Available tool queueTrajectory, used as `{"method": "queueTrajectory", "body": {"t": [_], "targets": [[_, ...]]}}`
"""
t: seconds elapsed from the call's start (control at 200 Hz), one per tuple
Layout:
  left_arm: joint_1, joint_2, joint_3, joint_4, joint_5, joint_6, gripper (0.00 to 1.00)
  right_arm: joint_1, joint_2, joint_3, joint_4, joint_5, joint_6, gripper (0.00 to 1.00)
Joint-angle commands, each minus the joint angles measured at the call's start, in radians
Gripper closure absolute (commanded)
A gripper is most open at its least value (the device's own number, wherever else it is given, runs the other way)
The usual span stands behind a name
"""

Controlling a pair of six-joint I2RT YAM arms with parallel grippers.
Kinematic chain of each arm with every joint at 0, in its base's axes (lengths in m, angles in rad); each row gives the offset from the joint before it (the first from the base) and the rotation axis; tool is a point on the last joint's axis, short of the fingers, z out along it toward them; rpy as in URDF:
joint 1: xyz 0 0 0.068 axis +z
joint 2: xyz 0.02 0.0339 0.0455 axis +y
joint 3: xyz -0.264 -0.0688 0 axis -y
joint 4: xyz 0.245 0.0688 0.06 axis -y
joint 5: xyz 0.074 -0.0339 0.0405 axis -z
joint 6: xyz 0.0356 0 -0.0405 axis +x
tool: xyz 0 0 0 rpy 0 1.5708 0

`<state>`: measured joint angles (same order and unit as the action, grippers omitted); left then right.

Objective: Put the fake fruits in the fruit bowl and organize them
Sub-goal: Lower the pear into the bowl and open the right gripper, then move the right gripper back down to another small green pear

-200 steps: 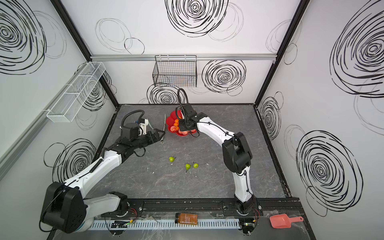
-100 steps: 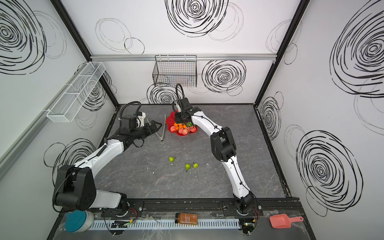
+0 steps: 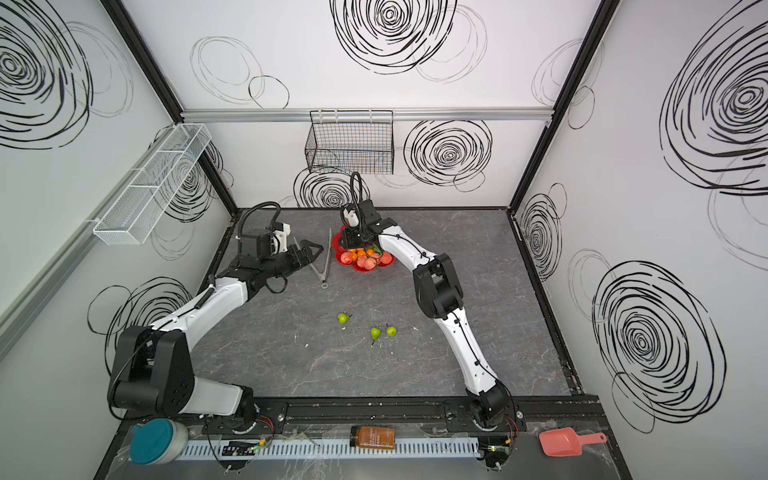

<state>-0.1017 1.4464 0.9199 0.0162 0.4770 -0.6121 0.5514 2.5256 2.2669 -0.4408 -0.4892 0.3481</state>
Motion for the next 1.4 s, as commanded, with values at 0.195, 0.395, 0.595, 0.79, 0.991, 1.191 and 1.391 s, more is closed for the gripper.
{"method": "queueTrajectory", "body": {"t": [0.195, 0.395, 0.595, 0.79, 0.991, 1.191, 1.391], "targets": [[0.007, 0.018, -0.008, 0.050, 0.025, 0.020, 0.04, 0.006, 0.066, 0.080, 0.048, -0.024, 0.032, 0.57], [0.009, 0.010, -0.010, 0.050, 0.026, 0.021, 0.04, 0.001, 0.039, 0.087, 0.039, -0.019, 0.029, 0.56], [-0.013, -0.067, -0.022, 0.000, 0.001, 0.033, 0.04, -0.007, -0.053, 0.077, -0.022, 0.018, -0.006, 0.56], [-0.064, -0.208, -0.081, -0.066, -0.031, 0.035, 0.04, 0.000, -0.265, -0.157, 0.000, 0.085, -0.017, 0.57], [-0.165, -0.370, -0.169, -0.133, -0.102, 0.033, 0.04, 0.003, -0.566, -0.582, 0.129, 0.143, -0.017, 0.58], [-0.260, -0.495, -0.271, -0.156, -0.156, 0.013, 0.04, 0.001, -0.840, -0.968, 0.233, 0.188, -0.003, 0.58], [-0.383, -0.578, -0.346, -0.138, -0.221, -0.019, 0.04, 0.006, -1.018, -1.209, 0.180, 0.234, 0.064, 0.56]]}}
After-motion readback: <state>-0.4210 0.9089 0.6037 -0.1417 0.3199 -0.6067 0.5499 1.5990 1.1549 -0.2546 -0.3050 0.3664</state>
